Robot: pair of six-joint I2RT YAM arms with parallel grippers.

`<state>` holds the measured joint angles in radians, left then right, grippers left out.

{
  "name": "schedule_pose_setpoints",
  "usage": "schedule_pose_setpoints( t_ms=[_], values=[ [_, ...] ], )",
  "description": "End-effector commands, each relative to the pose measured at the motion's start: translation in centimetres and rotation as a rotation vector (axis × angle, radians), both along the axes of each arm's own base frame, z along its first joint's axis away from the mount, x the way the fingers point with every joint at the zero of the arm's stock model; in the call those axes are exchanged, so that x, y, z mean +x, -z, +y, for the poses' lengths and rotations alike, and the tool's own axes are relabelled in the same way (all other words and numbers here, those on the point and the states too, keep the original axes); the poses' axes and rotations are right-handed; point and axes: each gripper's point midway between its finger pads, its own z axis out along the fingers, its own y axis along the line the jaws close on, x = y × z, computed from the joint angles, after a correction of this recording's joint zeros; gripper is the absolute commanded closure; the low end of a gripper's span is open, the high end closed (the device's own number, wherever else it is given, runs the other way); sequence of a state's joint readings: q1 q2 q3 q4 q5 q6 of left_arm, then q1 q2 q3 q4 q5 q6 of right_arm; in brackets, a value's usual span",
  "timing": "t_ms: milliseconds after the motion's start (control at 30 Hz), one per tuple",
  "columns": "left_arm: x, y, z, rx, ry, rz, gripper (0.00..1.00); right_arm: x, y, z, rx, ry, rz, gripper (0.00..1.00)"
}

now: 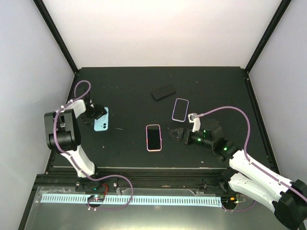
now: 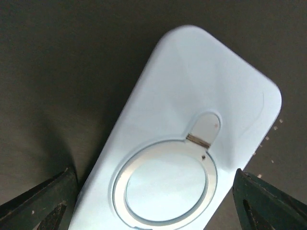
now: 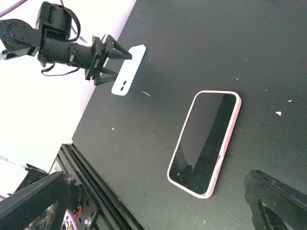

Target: Put the phone into the phone case

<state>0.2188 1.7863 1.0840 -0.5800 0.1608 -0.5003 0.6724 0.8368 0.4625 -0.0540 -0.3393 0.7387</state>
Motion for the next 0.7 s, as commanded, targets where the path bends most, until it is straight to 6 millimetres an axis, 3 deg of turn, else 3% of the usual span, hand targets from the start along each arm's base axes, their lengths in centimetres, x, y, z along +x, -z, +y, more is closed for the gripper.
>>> schedule_pose_setpoints(
  t_ms=[0,367,667],
  values=[
    [-2.2,1.9,-3.0,0.010,0.094,0.118,0.10,0.1,-0.2,0.2,0.020,-0.006,-0.010,0.00],
    [-1.3,1.5,-4.5,0.195,0.253,0.200,0.02,0.1,0.0,0.4,0.016,-0.013,-0.003,0.00],
    [-1.2,2.0,-4.3,0.226,0.272,0.249,0.04,0.1,-0.1,0.3,0.014,-0.011,-0.002,0.00]
  ],
)
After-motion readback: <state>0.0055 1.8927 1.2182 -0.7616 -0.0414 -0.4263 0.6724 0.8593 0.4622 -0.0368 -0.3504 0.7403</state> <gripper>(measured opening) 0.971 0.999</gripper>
